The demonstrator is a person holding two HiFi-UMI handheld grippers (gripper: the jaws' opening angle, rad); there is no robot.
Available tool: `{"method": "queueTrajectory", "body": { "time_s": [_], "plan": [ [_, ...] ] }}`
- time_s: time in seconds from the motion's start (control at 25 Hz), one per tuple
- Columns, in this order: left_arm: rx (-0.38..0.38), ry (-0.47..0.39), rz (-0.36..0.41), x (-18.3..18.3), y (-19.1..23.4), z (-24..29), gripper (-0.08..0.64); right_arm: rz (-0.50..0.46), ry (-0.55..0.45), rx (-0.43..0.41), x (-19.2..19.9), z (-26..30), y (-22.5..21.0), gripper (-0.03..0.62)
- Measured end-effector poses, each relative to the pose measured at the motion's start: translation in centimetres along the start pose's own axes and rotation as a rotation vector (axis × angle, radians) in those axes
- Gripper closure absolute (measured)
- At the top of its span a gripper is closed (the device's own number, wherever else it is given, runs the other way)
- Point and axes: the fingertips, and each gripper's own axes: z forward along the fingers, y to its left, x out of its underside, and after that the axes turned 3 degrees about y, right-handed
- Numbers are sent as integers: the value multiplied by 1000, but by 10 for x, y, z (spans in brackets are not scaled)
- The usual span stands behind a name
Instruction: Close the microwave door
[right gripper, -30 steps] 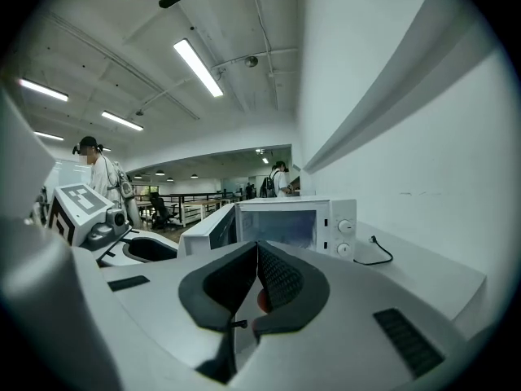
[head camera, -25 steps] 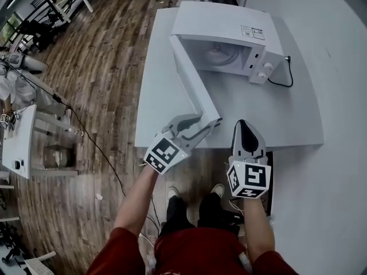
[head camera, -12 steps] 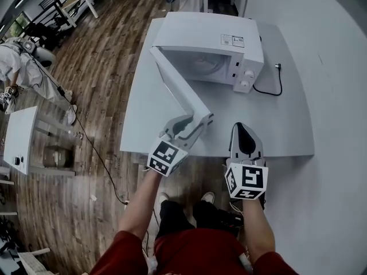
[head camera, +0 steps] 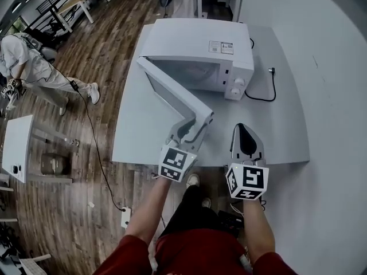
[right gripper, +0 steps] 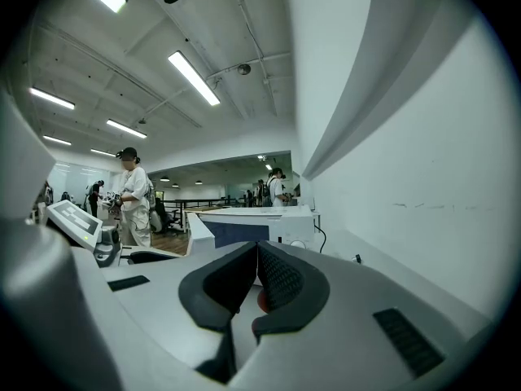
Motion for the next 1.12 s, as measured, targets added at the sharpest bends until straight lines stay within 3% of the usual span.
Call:
{"method": "queueTrajectory", "body": {
  "time_s": [0.24, 1.12],
  "plan": [
    [-68, -30, -30, -10, -1, 31, 410, -23, -9, 48, -6, 17, -21, 566],
    [-93, -54, -66, -35, 17, 124, 411, 12, 26, 175, 2, 74, -78, 566]
  ]
}}
